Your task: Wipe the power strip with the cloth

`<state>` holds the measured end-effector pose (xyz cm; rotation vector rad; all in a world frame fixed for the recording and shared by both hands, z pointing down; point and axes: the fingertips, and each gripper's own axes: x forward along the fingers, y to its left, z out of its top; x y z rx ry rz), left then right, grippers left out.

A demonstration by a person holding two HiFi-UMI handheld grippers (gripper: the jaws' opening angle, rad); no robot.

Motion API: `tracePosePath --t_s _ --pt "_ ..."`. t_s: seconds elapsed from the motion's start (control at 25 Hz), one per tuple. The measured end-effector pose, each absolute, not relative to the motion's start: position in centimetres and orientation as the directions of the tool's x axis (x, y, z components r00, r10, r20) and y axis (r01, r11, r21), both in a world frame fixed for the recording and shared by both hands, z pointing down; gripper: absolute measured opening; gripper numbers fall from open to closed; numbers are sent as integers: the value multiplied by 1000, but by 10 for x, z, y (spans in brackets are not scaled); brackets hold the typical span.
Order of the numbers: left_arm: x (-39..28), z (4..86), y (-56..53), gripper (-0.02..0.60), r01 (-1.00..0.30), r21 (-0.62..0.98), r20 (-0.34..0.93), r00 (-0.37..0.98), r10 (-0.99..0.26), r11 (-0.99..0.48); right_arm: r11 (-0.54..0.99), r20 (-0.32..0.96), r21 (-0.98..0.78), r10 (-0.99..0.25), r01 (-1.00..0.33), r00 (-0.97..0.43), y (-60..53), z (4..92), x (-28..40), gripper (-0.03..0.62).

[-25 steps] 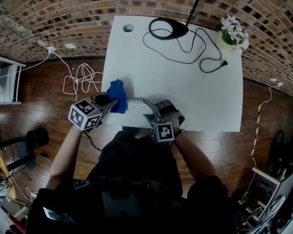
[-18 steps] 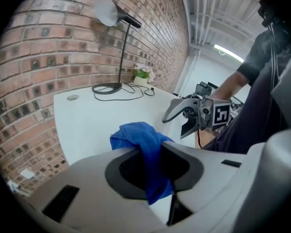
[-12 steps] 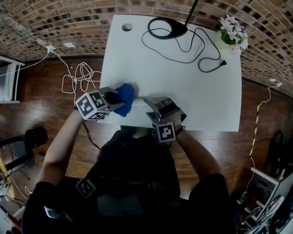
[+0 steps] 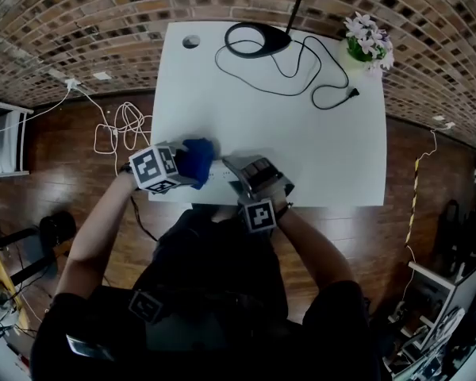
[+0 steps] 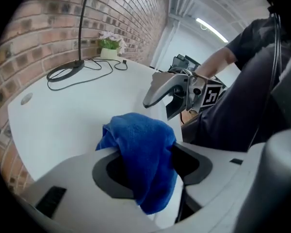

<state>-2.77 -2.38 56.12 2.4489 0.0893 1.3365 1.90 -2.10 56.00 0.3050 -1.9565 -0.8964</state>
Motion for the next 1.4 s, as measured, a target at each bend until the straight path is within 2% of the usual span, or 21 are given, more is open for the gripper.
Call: tracePosePath --t_s 0.24,0.32,0.36,0.44,0.48,0.6,0.76,0.96,1.0,1.08,1.2,1.36,1.4 --pt "-22 551 -13 209 -52 310 810 537 235 -949 808 688 584 -443 77 -575 -11 562 19 275" --pt "-20 548 -13 196 -34 184 845 516 141 -982 853 697 520 -402 33 -593 -6 563 21 296" --pt "-22 549 -16 72 -21 75 869 492 55 -997 873 703 488 -383 15 -600 -3 563 24 299" --pt "-25 557 -17 69 18 -100 895 438 -82 -995 898 716 440 -354 -5 -602 3 564 31 319" --pt "-26 560 -14 69 12 -123 895 433 -106 -992 904 721 427 -348 -12 -599 4 567 35 319" --pt "-25 559 -11 71 -93 -62 876 472 -99 -994 933 711 350 -324 -85 -624 3 577 39 321" --pt "-27 558 -12 71 -129 -44 867 487 -102 -991 965 694 98 -240 -242 -678 -5 567 22 321" --pt "-27 557 -14 74 -182 2 851 517 -94 -983 993 767 50 -107 -108 -632 3 588 5 306" --pt "-28 556 -15 77 -195 27 845 529 -82 -980 995 771 40 -88 -91 -631 6 588 4 268" --pt "-28 550 -20 89 -224 95 824 564 -50 -970 995 777 93 -97 -40 -622 8 586 2 267" --pt "-26 539 -28 112 -223 209 777 630 23 -952 942 767 331 -239 48 -595 9 576 -1 267" --pt "-33 540 -15 219 -150 410 733 641 227 -900 801 695 592 -452 88 -559 3 558 1 261" --pt "-33 541 -11 227 -140 442 725 638 261 -886 772 679 628 -483 98 -553 1 556 2 261"
